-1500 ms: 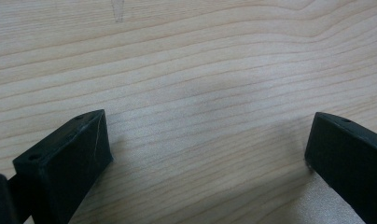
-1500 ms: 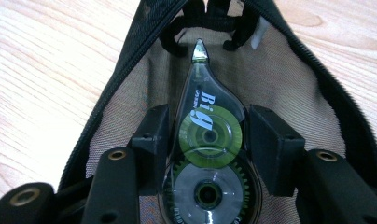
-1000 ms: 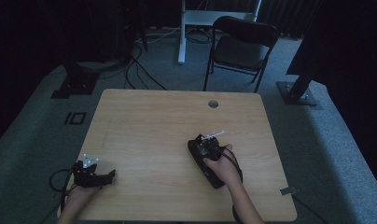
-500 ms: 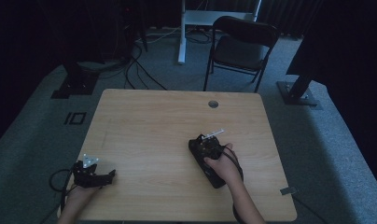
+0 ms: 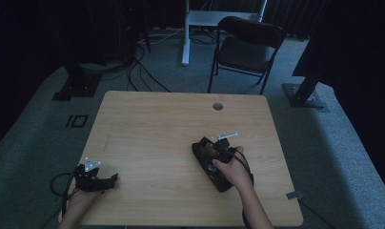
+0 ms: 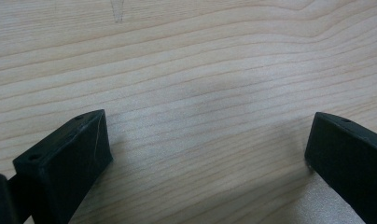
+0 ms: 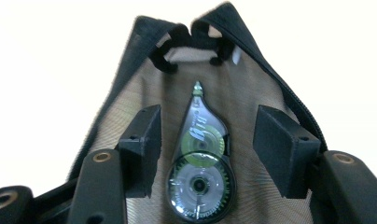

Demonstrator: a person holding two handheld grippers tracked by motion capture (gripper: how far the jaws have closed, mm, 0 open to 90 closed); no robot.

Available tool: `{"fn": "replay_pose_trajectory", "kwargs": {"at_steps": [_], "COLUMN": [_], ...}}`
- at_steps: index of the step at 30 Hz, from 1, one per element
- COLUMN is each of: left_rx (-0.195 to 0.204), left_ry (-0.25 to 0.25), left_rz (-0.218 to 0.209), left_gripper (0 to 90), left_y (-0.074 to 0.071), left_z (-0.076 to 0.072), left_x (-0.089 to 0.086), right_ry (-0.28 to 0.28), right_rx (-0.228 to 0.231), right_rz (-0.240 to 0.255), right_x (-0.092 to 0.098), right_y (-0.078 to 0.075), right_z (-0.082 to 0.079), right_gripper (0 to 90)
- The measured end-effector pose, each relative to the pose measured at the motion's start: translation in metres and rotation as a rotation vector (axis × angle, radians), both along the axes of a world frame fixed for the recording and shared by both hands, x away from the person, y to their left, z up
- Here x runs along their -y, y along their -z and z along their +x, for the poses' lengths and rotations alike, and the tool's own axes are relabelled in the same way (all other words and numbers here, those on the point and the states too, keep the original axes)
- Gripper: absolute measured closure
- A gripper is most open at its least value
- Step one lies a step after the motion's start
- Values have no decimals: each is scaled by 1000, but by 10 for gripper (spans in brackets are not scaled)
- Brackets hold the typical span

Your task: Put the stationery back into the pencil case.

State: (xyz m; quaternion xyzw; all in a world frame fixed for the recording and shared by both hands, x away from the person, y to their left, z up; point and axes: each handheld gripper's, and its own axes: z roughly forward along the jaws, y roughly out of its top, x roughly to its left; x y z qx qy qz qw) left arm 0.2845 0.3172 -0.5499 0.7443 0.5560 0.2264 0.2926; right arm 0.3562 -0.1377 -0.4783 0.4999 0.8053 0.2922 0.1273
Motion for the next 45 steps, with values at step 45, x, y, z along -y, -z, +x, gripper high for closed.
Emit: {"fn": "replay_pose_trajectory", "kwargs": {"at_steps": [45], "left_rx": [0], "left_ry": [0], "left_rz": [0], "left_gripper": [2], "left_y": [0], "left_z": [0], "left_x": [0], "right_ry": [146], "right_rx": [278], "right_rz": [142], "right_x": [86], "right_y": [-7], "right_z": [-27], "right_gripper": [257]}}
